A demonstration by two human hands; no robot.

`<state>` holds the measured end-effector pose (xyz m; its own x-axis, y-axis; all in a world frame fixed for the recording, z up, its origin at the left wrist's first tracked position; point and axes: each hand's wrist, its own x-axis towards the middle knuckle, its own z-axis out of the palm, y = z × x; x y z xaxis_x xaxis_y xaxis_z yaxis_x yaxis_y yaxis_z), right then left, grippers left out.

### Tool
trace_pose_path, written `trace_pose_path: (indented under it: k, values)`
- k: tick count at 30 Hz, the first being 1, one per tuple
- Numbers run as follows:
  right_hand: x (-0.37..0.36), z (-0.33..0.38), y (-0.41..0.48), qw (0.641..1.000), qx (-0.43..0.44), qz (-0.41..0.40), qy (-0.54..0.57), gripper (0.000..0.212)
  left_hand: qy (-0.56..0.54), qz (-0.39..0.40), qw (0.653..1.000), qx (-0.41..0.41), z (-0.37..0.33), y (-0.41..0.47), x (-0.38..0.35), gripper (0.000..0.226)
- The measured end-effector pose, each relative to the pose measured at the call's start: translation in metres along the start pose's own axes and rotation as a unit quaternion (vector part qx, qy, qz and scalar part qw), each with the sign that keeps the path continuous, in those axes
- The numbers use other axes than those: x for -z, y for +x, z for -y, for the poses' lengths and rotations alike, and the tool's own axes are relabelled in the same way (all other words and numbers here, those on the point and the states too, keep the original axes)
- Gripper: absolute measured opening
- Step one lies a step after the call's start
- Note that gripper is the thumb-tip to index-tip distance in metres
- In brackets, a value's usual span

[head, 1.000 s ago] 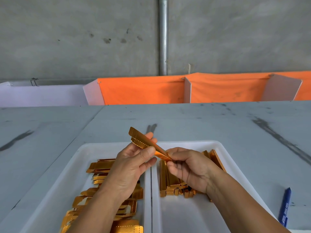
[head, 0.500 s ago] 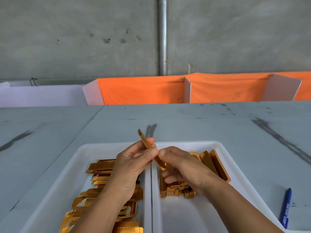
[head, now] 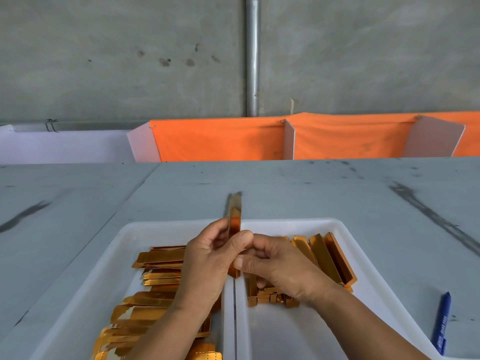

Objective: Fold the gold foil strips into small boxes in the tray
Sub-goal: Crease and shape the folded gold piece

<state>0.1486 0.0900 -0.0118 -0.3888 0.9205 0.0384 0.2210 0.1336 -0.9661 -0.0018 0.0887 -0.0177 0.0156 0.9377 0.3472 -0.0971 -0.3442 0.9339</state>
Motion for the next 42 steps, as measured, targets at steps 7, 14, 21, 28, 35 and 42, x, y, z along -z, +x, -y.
trace_pose_path:
  k: [7, 14, 21, 28, 35, 42]
  values:
    - [0.002, -0.003, 0.003, 0.998, 0.008, -0.064, 0.004, 0.015, 0.243, -0.07, 0.967, -0.044, 0.01, 0.002, 0.006, 0.04]
    - [0.008, -0.006, 0.004, 0.965, 0.072, -0.25, -0.045, 0.023, 0.378, -0.056, 0.922, -0.067, 0.017, 0.001, 0.005, 0.053]
    - [0.005, -0.01, 0.005, 0.955, 0.105, -0.215, -0.177, 0.022, 0.41, -0.012, 0.906, -0.108, 0.018, -0.004, 0.008, 0.033]
    - [0.003, -0.01, 0.008, 0.948, 0.064, -0.233, -0.207, 0.024, 0.433, -0.007, 0.895, -0.104, 0.018, -0.006, 0.01, 0.038]
    - [0.003, -0.007, 0.007, 0.951, 0.041, -0.24, -0.193, 0.013, 0.439, -0.002, 0.892, -0.109, 0.016, -0.005, 0.009, 0.034]
    - [0.005, 0.003, 0.0, 0.982, -0.043, -0.183, 0.029, 0.015, 0.454, 0.013, 0.881, -0.131, 0.017, -0.005, 0.008, 0.021]
